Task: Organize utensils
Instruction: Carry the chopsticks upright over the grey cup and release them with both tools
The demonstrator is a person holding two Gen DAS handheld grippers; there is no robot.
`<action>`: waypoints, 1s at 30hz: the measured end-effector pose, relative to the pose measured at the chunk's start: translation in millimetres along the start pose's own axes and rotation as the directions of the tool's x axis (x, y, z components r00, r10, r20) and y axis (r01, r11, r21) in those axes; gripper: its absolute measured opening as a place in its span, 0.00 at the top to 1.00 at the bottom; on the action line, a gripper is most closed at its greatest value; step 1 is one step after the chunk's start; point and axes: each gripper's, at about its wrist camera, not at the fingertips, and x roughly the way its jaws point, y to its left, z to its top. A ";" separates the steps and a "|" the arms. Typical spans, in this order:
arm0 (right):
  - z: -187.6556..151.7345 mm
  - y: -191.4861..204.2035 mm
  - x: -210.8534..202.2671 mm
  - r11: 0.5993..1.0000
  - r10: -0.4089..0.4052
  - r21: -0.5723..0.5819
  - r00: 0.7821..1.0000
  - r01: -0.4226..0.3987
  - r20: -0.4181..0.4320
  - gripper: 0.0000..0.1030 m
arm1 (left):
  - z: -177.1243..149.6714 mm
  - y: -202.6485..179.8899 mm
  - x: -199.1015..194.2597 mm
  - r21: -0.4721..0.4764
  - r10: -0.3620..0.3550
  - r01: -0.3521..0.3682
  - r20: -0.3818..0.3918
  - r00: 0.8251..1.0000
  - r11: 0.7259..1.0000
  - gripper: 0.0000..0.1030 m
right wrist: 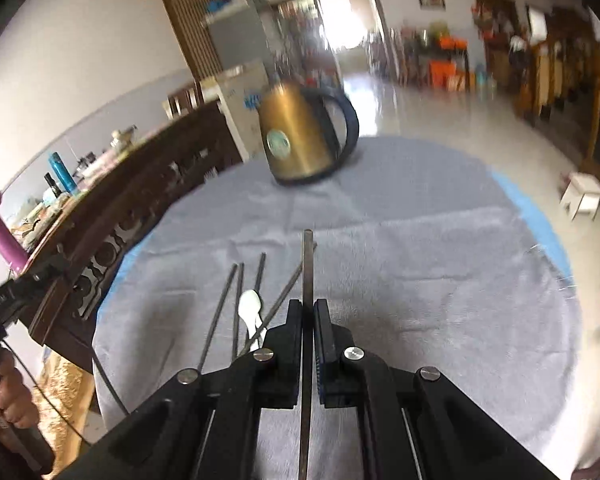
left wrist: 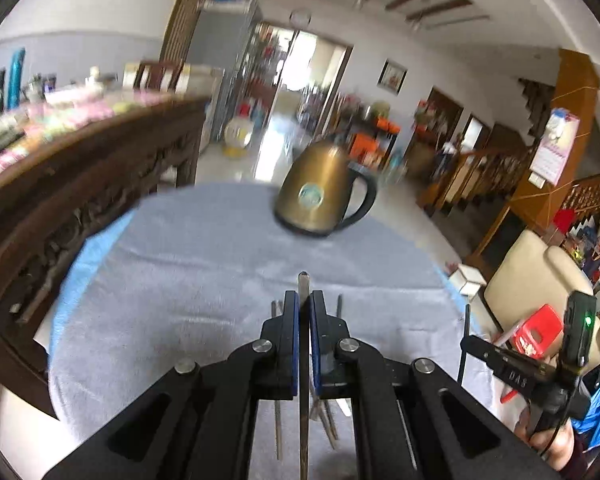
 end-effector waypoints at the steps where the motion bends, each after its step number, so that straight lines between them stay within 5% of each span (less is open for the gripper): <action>1: -4.1 3.9 -8.7 1.000 -0.003 -0.006 1.000 0.003 0.026 0.94 | -0.5 -5.4 -12.8 0.014 0.001 -0.001 0.038 0.999 1.000 0.95; 9: -24.5 34.3 -114.3 0.999 0.028 0.007 0.948 -0.032 0.318 0.94 | 5.3 -41.0 -91.4 0.063 -0.051 0.038 0.212 0.976 0.997 0.95; 15: -25.3 56.7 -185.0 0.996 0.072 0.001 0.842 -0.086 0.535 0.94 | 5.1 -55.0 -134.3 0.046 -0.116 0.106 0.359 0.926 0.993 0.95; 19: -33.5 71.3 -183.9 0.993 0.088 0.007 0.798 -0.115 0.596 0.93 | -9.3 -59.4 -114.3 0.029 -0.098 0.094 0.376 0.921 0.995 0.95; 24: -50.9 85.7 -134.1 0.999 0.035 -0.013 0.839 -0.034 0.544 0.93 | -40.2 -54.1 -66.9 -0.007 -0.027 0.030 0.273 0.962 1.000 0.95; 30: -65.6 76.5 -108.8 0.999 0.033 -0.010 0.882 -0.032 0.470 0.93 | -59.6 -45.0 -51.1 -0.008 -0.019 0.022 0.204 0.979 1.000 0.95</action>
